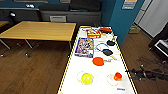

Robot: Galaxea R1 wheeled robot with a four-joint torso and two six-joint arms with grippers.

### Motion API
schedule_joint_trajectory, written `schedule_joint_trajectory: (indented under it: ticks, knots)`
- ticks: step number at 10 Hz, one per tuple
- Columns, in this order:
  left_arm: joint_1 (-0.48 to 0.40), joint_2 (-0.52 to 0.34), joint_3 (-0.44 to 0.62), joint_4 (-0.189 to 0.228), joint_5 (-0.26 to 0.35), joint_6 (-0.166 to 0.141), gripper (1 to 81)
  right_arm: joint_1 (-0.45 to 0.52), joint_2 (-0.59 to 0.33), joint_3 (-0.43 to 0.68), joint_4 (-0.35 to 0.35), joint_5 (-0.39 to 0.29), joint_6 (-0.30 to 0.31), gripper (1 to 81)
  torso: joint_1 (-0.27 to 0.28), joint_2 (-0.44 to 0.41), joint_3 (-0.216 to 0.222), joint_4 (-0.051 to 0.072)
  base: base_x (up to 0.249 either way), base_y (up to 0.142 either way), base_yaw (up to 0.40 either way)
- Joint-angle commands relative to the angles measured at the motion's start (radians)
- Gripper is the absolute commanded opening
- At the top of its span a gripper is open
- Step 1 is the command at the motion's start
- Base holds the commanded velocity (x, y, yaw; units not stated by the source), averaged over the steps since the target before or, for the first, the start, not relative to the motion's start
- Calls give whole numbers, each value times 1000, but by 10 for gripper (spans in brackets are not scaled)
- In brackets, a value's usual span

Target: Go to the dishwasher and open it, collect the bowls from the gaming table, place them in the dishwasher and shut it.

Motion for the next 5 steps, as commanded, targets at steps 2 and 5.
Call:
schedule_joint_trajectory:
  ticks: [2,5]
  knots:
    - [14,-5,2,-8,70,-3,811,113,-17,-7,9,-36,5,811,0,0,0,0,0,0,0]
    - [14,-5,2,-8,70,-3,811,77,-19,5,11,-12,5,811,0,0,0,0,0,0,0]
